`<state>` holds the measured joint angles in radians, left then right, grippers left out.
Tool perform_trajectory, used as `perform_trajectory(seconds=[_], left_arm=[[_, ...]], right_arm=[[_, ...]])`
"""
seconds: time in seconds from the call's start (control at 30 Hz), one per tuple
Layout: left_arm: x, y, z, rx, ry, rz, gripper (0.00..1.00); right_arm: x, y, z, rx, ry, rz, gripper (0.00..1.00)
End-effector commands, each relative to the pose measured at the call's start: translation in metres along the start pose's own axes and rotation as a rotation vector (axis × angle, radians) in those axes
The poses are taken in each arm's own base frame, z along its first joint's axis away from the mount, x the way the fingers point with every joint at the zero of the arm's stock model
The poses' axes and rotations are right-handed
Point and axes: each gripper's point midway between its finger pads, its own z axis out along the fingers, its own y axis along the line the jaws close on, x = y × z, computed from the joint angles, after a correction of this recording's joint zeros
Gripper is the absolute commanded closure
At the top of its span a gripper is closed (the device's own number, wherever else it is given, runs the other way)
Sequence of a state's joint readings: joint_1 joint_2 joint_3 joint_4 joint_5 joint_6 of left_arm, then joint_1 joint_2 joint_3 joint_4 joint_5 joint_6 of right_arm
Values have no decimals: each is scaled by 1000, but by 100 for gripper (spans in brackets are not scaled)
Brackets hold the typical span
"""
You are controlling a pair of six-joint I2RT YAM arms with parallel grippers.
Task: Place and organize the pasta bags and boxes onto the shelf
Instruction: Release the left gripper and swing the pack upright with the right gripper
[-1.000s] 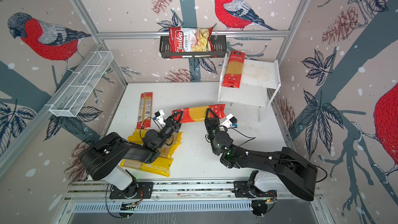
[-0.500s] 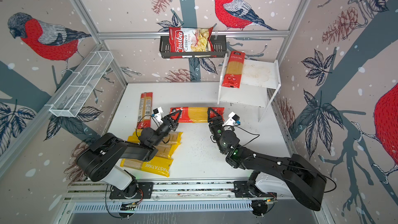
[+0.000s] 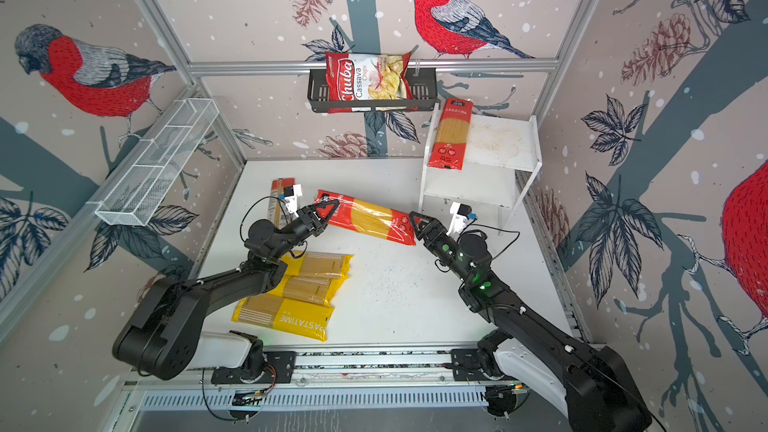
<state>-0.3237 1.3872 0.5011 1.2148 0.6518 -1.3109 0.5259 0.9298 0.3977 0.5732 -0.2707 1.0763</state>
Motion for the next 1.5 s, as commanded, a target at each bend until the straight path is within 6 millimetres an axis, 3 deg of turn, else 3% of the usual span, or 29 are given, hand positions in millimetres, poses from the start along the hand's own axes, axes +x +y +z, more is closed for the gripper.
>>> perform_trajectory(seconds=[0.0,0.27,0.53,0.67,0.83,1.13,1.3,1.47], left_arm=[[7,-47,2,168,100,83,92],[10,-69,-1,250,117,122,93],[8,-71,0,249,108,149,93],[8,-73,1,256,102,157,93],[12,-78,3,275,119,166,91],[8,-85,-2,283,76,160,48],[5,-87,-5,281,43,156,35],[1,-89,-9,256,3,180,27]], right_arm=[[30,30,-6,-146,236,-72,24],[39,51,-10,-263,342,-10,28],[50,58,-19,-308,399,36,29],[51,61,-21,-315,383,39,35],[52,62,-20,-327,363,50,52],[46,74,-23,-386,277,25,73],[36,86,-27,-427,203,13,79],[15,108,-33,-479,109,-9,89]])
